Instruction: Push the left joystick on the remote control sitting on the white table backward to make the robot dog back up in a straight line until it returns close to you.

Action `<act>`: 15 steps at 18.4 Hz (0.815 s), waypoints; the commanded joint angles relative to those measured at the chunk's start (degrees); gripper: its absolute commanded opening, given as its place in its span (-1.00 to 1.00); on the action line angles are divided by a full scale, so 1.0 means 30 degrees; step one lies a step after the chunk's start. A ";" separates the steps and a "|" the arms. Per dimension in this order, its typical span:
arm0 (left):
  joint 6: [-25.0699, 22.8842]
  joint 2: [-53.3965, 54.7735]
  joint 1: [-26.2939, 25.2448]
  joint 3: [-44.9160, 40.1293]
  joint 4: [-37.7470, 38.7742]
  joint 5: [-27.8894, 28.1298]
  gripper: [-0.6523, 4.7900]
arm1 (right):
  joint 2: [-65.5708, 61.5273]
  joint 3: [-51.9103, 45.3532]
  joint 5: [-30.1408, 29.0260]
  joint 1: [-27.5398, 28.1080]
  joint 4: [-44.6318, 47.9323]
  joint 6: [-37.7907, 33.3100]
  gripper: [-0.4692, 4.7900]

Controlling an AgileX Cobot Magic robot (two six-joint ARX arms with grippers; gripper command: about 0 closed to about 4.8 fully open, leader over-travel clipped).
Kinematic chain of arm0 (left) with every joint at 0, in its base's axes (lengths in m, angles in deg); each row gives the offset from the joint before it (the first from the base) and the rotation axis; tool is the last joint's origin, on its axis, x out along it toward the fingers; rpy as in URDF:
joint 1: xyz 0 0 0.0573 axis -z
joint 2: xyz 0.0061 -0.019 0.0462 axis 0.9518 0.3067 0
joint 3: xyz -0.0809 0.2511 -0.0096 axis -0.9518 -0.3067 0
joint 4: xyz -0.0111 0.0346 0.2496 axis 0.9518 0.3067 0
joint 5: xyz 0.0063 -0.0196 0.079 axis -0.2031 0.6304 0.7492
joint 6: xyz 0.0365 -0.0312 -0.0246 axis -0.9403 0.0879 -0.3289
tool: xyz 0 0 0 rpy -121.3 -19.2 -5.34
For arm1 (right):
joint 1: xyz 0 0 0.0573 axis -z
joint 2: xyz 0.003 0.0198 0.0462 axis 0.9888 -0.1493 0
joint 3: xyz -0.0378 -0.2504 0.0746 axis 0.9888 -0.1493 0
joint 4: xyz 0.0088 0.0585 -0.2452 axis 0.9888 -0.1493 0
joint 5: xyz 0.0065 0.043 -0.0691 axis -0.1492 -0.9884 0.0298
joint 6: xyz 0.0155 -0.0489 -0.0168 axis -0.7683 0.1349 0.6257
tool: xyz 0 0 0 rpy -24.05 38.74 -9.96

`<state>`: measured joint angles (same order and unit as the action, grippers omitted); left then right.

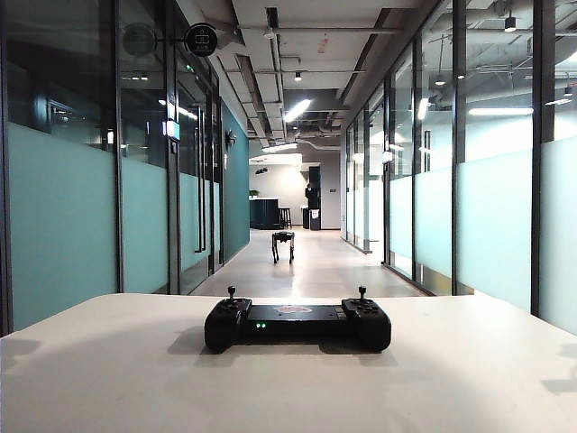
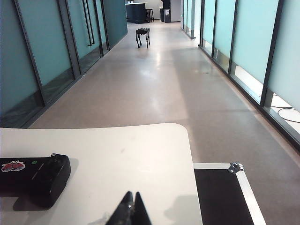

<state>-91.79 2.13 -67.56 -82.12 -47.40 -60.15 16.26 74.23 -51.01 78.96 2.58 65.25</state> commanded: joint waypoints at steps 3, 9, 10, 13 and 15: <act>0.0029 0.0007 -0.0022 0.0044 -0.0299 -0.0029 -0.78 | 0.0058 -0.0175 0.0022 -0.0029 0.0379 0.0539 -0.84; 0.1552 0.0015 -0.0022 0.0321 -0.0707 0.0051 -0.78 | 0.0015 0.0364 0.0015 -0.0029 0.1086 0.0546 -0.84; 0.1843 0.0015 -0.0022 0.0517 -0.0656 0.0131 -0.78 | 0.0000 0.0619 0.0015 -0.0029 0.1086 0.0546 -0.84; 0.1872 0.0044 -0.0022 0.1333 -0.0590 0.0532 -0.78 | -0.0015 0.1661 0.0015 -0.0029 0.1027 0.0554 -0.84; 0.1880 0.0408 -0.0022 0.1705 -0.0597 0.0546 -0.78 | -0.0175 0.2186 -0.0058 -0.0044 0.1013 0.0554 -0.84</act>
<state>-86.52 2.66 -67.58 -77.60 -48.51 -58.66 16.09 79.91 -51.01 78.96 5.08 66.74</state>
